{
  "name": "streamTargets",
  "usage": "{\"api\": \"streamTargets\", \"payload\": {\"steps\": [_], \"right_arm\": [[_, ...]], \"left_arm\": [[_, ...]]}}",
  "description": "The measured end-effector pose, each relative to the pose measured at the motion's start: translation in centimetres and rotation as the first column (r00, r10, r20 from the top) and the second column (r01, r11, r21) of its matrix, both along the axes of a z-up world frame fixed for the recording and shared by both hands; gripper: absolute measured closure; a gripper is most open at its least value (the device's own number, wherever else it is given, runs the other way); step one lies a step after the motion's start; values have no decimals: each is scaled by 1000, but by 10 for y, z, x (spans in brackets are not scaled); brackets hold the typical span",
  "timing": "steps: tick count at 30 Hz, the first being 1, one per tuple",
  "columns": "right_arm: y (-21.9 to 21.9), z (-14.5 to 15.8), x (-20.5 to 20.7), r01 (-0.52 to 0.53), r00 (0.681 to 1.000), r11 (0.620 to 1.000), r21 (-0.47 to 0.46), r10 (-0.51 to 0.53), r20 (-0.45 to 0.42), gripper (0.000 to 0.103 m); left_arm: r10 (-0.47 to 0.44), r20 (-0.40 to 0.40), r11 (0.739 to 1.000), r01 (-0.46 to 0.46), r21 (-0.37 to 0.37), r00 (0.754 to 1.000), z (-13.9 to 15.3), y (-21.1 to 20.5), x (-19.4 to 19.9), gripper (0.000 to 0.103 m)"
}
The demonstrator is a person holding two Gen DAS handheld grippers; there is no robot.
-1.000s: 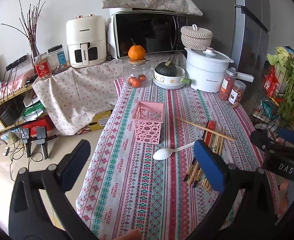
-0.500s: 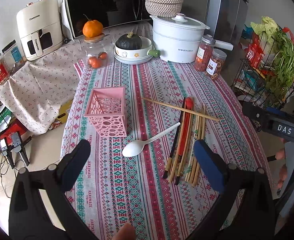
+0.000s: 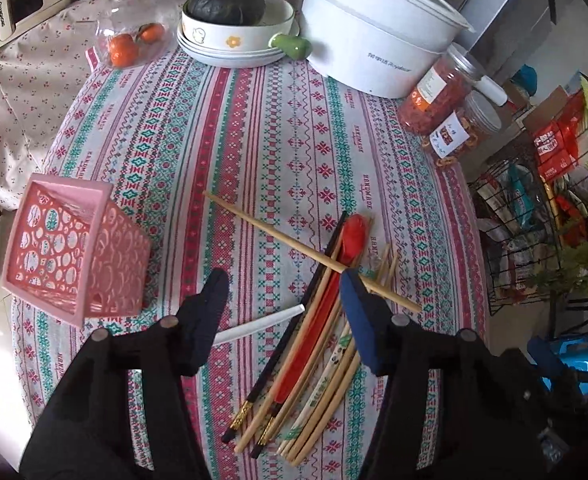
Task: Organize utensils
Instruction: 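Reach the left tool to the chopstick pile and grasp a wooden chopstick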
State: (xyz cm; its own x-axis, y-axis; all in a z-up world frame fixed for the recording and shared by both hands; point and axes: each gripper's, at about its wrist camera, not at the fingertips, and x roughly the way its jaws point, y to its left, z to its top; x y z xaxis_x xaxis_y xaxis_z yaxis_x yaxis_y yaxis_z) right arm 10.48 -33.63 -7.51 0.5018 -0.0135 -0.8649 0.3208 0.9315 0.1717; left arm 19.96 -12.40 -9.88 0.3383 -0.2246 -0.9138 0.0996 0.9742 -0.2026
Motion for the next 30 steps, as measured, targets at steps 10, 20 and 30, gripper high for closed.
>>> {"api": "streamTargets", "payload": {"steps": [10,20,30], "right_arm": [[-6,-2,-2,-13,1000,1000,13,13,6,0],[-5,-13,11,-23,999,999,26,24,-24,0],[-16,-52,26,10,993,988,152,8,-122,0]], "left_arm": [[146,-45,983,-140,120,988,-51,-8,54,52],[85,-58,983,-74,166,995,-62,-13,50,97],[-108,64,993,104,64,992,-14,-7,-12,97]]}}
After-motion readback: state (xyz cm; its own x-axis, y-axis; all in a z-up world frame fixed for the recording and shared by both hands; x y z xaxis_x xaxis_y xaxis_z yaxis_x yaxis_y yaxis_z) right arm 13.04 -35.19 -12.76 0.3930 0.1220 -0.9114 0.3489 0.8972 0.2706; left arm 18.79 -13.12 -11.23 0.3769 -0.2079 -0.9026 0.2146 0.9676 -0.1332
